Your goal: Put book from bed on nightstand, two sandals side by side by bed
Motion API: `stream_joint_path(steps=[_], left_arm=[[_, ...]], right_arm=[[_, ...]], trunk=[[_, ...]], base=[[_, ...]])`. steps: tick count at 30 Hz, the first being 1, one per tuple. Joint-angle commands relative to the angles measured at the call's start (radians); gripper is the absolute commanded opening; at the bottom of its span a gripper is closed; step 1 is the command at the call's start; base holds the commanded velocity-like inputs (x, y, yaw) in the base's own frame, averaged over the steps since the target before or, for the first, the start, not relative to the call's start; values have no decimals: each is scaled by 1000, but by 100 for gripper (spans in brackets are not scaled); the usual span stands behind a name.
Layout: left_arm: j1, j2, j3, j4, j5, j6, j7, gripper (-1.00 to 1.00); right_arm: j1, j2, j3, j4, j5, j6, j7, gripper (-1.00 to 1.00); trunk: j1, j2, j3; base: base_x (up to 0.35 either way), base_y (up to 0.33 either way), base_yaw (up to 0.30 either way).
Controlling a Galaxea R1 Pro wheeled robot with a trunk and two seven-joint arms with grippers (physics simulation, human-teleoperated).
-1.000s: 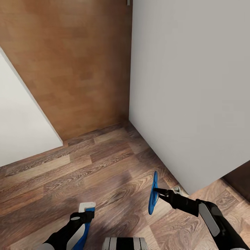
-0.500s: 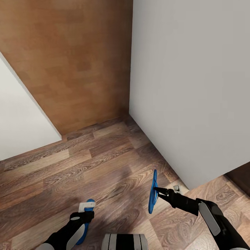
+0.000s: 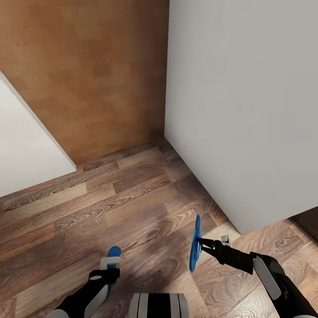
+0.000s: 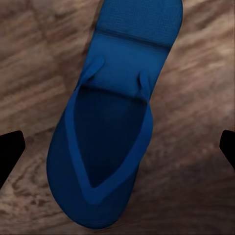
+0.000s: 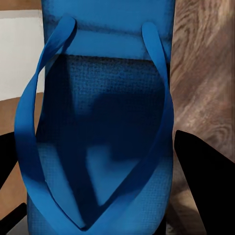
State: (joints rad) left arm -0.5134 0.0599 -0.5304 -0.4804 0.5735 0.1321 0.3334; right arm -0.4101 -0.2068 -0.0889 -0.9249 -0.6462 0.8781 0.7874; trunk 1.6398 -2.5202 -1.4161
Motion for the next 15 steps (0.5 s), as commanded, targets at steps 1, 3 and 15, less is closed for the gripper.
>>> stream_joint_path(steps=[1, 3, 15], left_arm=[[0, 1, -8, -3, 6, 4, 9, 100], [0, 1, -8, -3, 6, 4, 9, 100], [0, 1, -8, -3, 6, 3, 9, 100]], right_arm=[[-1, 1, -2, 0, -3, 8, 4, -100], [-1, 1, -2, 0, -3, 9, 4, -100], [-1, 1, -2, 0, -3, 10, 4, -100]], trunk=[[0, -1, -5], [1, -1, -12], [3, -2, -28]], base=[[0, 0, 0], [0, 0, 0], [0, 0, 0]])
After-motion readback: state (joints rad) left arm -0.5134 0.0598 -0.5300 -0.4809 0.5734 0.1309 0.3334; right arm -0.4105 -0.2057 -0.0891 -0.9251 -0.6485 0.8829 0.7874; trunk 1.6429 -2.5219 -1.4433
